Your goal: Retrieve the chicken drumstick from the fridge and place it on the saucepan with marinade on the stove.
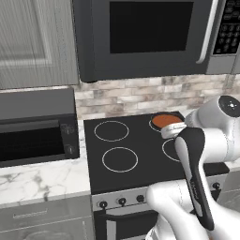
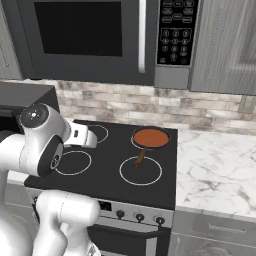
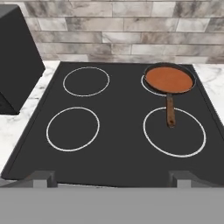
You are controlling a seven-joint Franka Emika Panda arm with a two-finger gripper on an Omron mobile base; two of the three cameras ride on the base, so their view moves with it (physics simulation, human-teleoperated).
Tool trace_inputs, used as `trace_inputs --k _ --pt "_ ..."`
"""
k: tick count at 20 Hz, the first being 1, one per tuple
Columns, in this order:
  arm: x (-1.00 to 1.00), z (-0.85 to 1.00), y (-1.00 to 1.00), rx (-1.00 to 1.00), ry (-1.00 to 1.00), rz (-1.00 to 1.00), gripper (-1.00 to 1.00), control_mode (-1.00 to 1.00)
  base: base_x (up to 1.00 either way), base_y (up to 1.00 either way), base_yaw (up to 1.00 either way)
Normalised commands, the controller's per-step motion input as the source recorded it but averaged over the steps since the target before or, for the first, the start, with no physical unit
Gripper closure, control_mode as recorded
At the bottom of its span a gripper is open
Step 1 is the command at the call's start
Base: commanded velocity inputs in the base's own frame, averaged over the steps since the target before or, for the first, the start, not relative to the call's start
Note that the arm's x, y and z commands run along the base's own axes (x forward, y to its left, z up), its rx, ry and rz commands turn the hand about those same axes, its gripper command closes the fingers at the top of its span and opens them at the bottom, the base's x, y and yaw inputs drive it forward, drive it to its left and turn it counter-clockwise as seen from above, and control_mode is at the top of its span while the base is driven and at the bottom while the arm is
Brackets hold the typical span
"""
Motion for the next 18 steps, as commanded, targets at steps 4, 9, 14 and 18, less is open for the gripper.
trace_inputs --k 4,9,14,18 --pt "0.00 0.00 0.00 0.00 0.00 0.00 -1.00 1.00 0.00 0.00 0.00" --pt "0.00 0.00 0.00 0.00 0.00 0.00 -1.00 1.00 -0.26 0.00 0.00" --pt "0.00 0.00 0.00 0.00 0.00 0.00 -1.00 1.00 -0.57 0.00 0.02" --pt "0.00 0.00 0.00 0.00 0.00 0.00 -1.00 1.00 -0.61 0.00 0.07"
